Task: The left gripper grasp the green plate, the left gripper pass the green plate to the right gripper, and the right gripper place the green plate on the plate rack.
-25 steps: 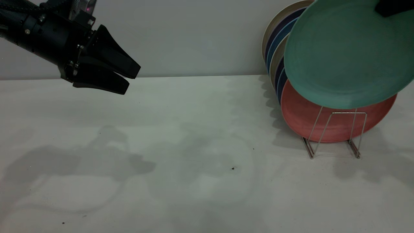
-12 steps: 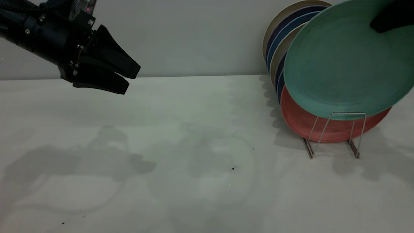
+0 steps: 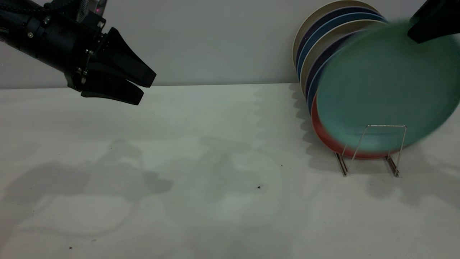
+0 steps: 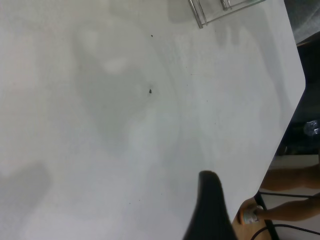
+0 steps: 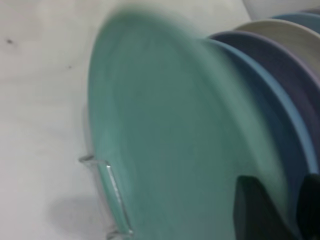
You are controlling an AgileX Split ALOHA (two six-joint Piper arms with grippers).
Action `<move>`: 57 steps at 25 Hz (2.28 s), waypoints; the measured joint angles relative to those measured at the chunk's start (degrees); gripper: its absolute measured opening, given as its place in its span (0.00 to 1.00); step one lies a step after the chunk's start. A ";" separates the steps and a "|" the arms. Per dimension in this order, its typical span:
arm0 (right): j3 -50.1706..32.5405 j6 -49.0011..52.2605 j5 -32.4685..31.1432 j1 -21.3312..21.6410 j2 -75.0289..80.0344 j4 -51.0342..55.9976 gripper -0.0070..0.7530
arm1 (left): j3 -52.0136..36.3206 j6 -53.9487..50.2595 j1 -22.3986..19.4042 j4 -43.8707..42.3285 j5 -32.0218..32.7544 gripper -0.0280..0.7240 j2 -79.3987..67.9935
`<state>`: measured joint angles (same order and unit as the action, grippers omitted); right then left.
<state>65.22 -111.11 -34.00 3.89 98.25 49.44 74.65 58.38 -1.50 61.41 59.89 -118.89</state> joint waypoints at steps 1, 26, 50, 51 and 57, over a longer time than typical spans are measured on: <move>0.00 -0.01 -0.70 0.00 0.00 0.00 0.35 | 0.00 0.06 0.00 0.00 0.00 0.82 0.00; -0.08 63.52 -34.93 0.00 -26.16 -4.10 0.41 | 4.64 -15.26 -0.63 -12.32 6.94 0.81 25.27; -37.03 103.59 -31.70 0.00 -79.56 -47.04 0.59 | -19.63 -41.65 -0.63 -48.08 6.95 0.81 70.40; -37.67 103.72 -31.48 0.00 -79.71 -46.91 0.59 | -22.26 -41.96 -0.63 -48.76 6.77 0.81 72.15; -38.14 104.80 -30.59 0.00 -80.67 -46.42 0.59 | -33.02 -45.30 -0.63 -54.56 6.62 0.81 81.60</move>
<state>27.08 -6.31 -64.59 3.89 17.58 3.03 41.62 13.08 -2.12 6.84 66.51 -37.29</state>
